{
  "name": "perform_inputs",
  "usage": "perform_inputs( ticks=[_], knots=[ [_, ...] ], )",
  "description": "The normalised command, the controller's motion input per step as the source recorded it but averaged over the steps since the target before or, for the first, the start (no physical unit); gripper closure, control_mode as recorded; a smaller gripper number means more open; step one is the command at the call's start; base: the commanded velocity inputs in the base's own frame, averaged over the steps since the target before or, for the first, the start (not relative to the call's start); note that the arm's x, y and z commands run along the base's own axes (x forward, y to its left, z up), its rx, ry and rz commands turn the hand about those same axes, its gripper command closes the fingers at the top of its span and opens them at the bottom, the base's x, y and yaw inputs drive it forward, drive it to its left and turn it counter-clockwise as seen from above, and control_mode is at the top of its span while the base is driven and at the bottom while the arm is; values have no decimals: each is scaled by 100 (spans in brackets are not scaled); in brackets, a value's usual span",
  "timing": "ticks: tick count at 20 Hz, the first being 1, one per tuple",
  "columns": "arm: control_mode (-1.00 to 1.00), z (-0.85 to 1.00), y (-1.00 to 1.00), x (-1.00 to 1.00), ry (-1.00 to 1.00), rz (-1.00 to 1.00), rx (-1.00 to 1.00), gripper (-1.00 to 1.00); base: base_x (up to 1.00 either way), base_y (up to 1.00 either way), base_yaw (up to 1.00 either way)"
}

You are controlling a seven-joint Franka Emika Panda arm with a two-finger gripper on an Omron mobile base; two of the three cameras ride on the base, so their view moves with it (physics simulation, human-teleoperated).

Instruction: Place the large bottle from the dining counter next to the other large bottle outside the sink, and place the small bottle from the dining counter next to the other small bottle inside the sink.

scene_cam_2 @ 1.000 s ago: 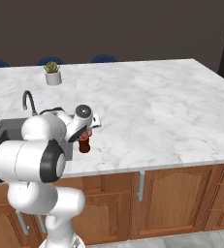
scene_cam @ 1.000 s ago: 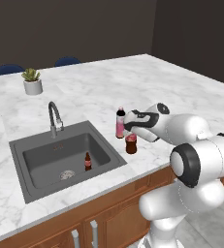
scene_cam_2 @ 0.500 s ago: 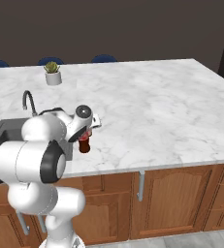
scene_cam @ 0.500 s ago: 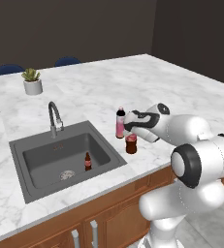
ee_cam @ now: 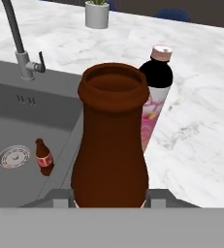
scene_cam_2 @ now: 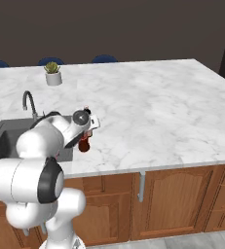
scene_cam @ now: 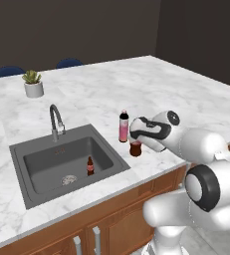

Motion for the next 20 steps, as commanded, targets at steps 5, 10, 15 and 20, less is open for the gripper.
perform_inputs(
  ticks=[5, 10, 15, 20],
  knots=[
    [-100, 0, 0, 0, -2, 1, 0, 100, 0, 0, 0],
    [-100, -1, 0, 18, 0, 0, 0, 100, 0, 0, 0],
    [-100, -5, 2, 30, 0, 0, 2, 100, 0, 0, 0],
    [-100, -20, 5, 9, 0, 0, 2, 100, 0, 0, 0]
  ],
)
